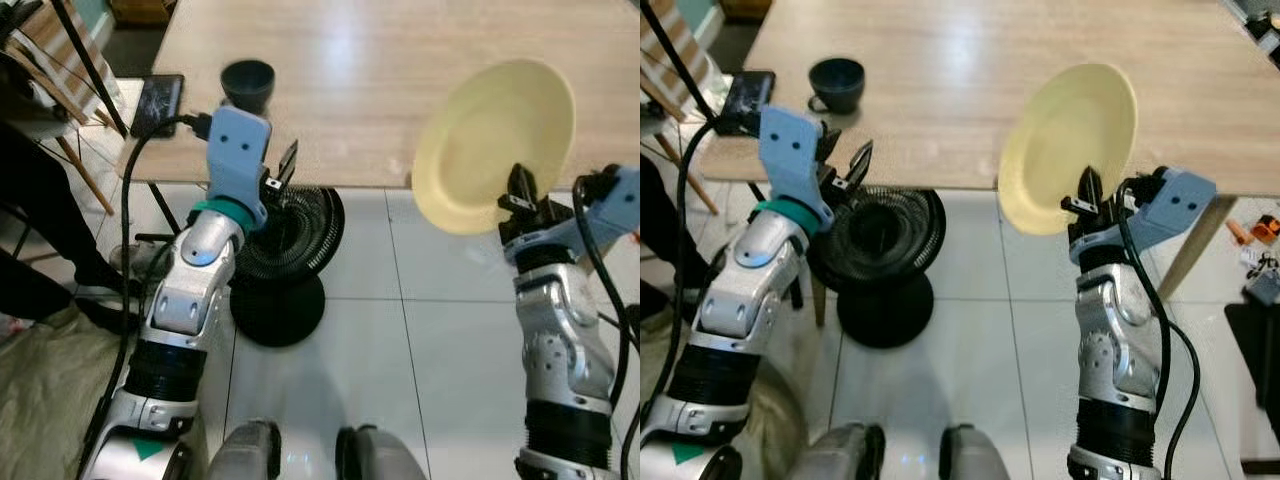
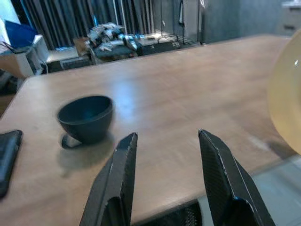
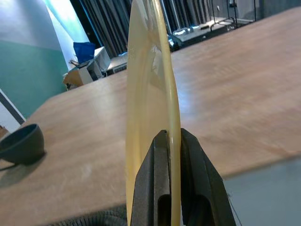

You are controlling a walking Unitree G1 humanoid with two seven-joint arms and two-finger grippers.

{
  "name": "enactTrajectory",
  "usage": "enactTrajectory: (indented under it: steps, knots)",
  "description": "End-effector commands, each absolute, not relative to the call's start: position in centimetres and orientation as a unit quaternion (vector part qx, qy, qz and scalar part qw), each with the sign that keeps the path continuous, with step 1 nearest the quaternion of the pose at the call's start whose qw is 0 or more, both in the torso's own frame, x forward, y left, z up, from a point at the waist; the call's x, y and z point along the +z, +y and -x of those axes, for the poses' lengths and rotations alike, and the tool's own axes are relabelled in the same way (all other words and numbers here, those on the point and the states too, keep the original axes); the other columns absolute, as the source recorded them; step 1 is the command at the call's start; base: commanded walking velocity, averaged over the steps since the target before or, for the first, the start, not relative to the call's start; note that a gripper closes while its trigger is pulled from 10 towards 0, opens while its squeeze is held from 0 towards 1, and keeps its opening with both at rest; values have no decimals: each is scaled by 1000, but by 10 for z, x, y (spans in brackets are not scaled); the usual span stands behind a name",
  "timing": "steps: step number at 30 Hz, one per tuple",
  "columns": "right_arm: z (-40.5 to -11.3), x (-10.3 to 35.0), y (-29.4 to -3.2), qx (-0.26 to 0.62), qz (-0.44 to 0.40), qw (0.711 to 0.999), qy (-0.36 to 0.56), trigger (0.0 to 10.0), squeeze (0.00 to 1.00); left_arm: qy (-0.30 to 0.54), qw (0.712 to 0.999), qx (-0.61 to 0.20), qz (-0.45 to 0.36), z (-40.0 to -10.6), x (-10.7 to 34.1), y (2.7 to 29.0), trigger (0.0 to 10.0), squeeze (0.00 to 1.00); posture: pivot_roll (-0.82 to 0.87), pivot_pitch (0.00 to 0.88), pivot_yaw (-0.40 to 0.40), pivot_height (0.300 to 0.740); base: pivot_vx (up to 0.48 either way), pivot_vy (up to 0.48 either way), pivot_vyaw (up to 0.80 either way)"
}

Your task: Setting the table

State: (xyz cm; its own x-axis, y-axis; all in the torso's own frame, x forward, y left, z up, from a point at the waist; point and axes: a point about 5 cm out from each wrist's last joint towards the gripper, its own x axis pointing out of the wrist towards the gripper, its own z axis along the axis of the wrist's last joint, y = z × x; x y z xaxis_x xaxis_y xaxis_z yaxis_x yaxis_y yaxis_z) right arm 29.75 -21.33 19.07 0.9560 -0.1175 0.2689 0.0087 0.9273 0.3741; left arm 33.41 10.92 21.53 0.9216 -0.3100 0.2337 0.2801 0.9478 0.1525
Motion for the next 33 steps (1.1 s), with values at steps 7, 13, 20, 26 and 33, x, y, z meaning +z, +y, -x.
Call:
enactTrajectory:
  steps: [7,13,20,26,33]
  knots:
    - [-293,203,-220,-3,-334,925,-182,10000,0,-120,980,-147,-57,-335,212,111,10000,0,7,86,42,740,420,0,0]
    - [-292,203,-219,18,-376,909,-180,10000,0,-118,980,-149,-62,-335,212,109,10000,0,8,88,41,740,157,0,0]
    - [-294,191,-210,34,-393,909,-136,10000,0,-117,978,-158,-70,-332,209,107,10000,0,9,90,40,740,0,0,0]
    - [-297,170,-182,67,-429,899,-55,10000,0,-116,978,-161,-70,-331,208,107,10000,0,17,93,34,740,0,0,0]
    - [-302,152,-171,48,-494,868,-2,10000,0,-122,972,-184,-84,-326,209,104,10000,0,25,96,31,740,0,0,0]
